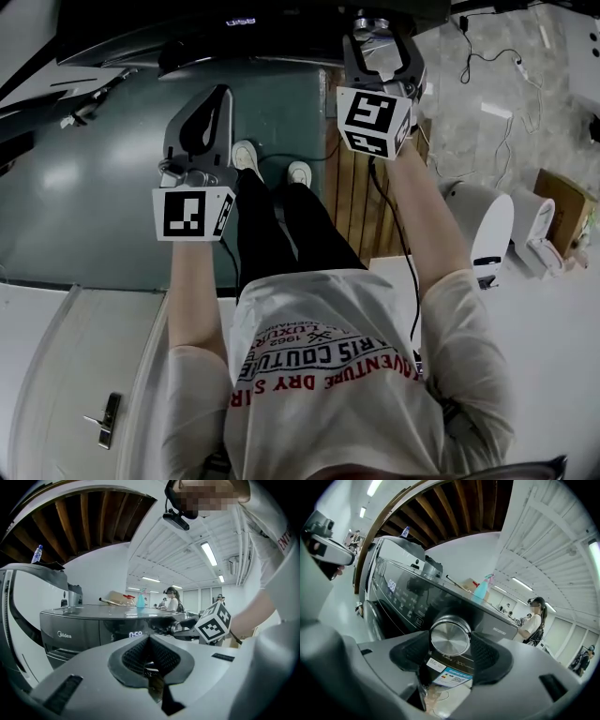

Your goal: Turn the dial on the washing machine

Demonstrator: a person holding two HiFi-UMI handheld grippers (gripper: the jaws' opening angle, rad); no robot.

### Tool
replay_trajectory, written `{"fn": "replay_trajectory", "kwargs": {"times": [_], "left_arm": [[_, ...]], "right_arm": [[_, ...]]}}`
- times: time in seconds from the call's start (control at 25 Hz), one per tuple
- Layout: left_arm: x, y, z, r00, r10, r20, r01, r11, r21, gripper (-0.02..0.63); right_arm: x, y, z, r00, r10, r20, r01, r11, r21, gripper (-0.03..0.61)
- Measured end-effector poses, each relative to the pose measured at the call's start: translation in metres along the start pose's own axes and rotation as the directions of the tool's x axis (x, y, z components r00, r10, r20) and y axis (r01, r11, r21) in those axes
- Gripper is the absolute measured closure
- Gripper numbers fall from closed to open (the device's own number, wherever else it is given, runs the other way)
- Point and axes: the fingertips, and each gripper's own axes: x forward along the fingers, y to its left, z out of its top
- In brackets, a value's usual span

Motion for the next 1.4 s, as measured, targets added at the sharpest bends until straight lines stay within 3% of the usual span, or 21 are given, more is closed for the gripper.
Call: {"fn": "replay_trajectory", "kwargs": {"times": [0.16,0.36,0.6,0.76,0.84,0.96,1.08,1.2,1.4], "left_arm": [[-0.002,0.000,0.003,1.000,0.006,0.006,-0.006,1.000,0.006,0.598],[-0.004,-0.001,0.004,1.000,0.000,0.001,0.000,1.000,0.005,0.598],[-0.006,-0.004,0.005,1.000,-0.014,-0.003,0.014,0.999,0.035,0.598],[-0.008,-0.007,0.003,1.000,-0.022,-0.001,0.022,0.999,0.025,0.598],[-0.009,-0.009,0.001,1.000,-0.026,-0.001,0.026,0.999,0.020,0.598],[-0.012,-0.014,-0.001,0.998,-0.053,-0.018,0.053,0.998,0.030,0.598],[-0.016,-0.017,-0.002,0.997,-0.072,-0.026,0.073,0.997,0.039,0.598],[-0.017,-0.015,-0.003,0.997,-0.068,-0.023,0.068,0.997,0.040,0.598],[-0.018,-0.015,0.002,0.997,-0.073,-0.009,0.073,0.997,0.032,0.598]], "right_arm": [[-0.002,-0.002,0.002,1.000,0.022,-0.006,-0.021,0.999,0.045,0.293],[-0.002,-0.003,0.003,0.999,0.045,-0.004,-0.043,0.982,0.185,0.293],[-0.001,-0.009,-0.005,0.996,0.087,0.012,-0.084,0.906,0.415,0.295],[-0.002,-0.010,-0.005,0.996,0.089,0.030,-0.093,0.884,0.458,0.293],[-0.003,-0.008,-0.007,0.996,0.086,0.021,-0.087,0.895,0.437,0.293],[-0.009,-0.002,-0.011,0.997,0.081,-0.014,-0.071,0.936,0.344,0.270],[-0.013,-0.002,-0.010,0.999,0.029,-0.037,-0.023,0.984,0.174,0.270],[-0.013,-0.004,-0.005,1.000,-0.020,-0.022,0.021,1.000,0.017,0.270],[-0.005,-0.001,-0.001,0.999,-0.011,-0.046,0.012,1.000,0.010,0.272]]}}
